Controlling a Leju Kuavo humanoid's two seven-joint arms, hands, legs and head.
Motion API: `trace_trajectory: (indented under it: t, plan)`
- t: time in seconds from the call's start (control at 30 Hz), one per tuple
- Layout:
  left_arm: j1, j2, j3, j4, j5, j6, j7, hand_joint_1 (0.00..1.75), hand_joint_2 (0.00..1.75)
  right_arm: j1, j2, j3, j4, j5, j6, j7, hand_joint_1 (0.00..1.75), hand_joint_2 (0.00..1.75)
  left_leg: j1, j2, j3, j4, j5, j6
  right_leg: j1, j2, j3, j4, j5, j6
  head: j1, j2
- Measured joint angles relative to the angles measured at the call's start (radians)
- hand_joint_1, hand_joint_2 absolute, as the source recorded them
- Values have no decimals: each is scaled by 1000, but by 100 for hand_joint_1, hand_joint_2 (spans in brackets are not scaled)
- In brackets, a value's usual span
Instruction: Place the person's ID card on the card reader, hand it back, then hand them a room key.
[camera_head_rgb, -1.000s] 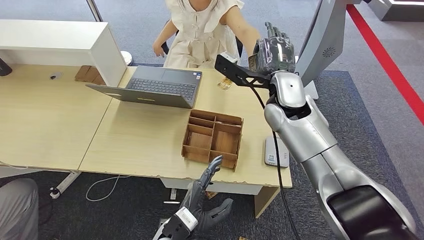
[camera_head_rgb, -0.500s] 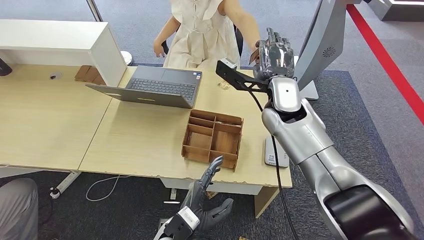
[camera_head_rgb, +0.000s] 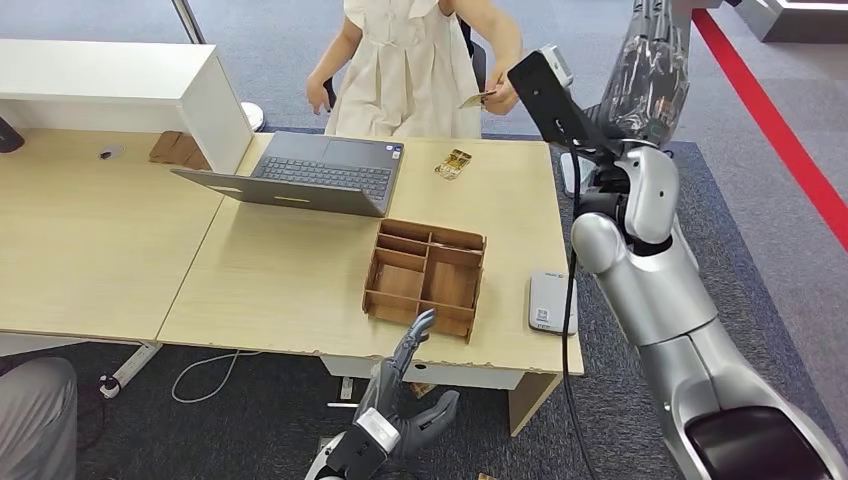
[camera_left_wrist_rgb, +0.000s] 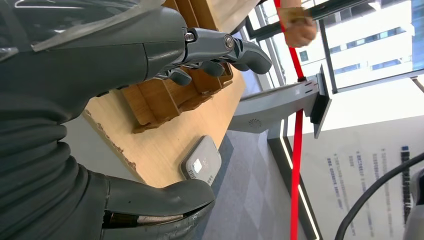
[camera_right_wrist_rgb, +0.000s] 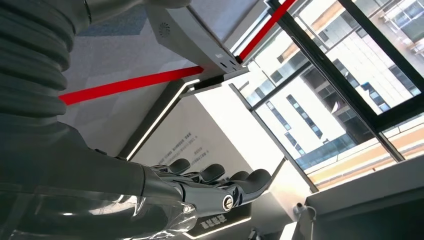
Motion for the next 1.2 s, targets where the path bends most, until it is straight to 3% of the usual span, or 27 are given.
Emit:
trace_trajectory:
  t: [0.13,0.2,0.4,0.53,0.83,1.2]
  plan:
    - [7,4,6,-8,-10,33,12,0,175,68,-20,-46,-118,-92,-109,-78,0,175,0,0,0,0,0,0,0,0,1,0,0,0,0,0]
    - [15,11,12,-19,-19,65,23,0,175,146,-20,-85,-205,-237,-133,-211,0,175,1,-1,1,0,0,0,1,0,1,0,0,0,0,0]
    - [59,42,44,-79,-63,152,68,0,175,482,8,-161,-465,-846,-138,-699,0,175,1,-1,0,0,-2,0,1,-1,1,0,-2,-1,0,0]
    - [104,64,85,-129,-128,154,88,0,175,665,10,-164,-596,-1179,-137,-884,0,175,2,-1,-1,-1,-3,-1,1,0,1,0,-3,-1,0,0]
    - [237,77,212,-230,-200,154,100,0,175,821,-9,-70,-645,-1436,-101,-957,0,175,1,0,-1,-1,-3,-1,1,0,1,0,-3,-1,0,0]
    - [303,73,282,-287,-230,154,103,0,175,823,-17,10,-606,-1417,-78,-942,0,175,1,0,-1,-1,-3,-1,1,0,1,0,-3,-1,0,0]
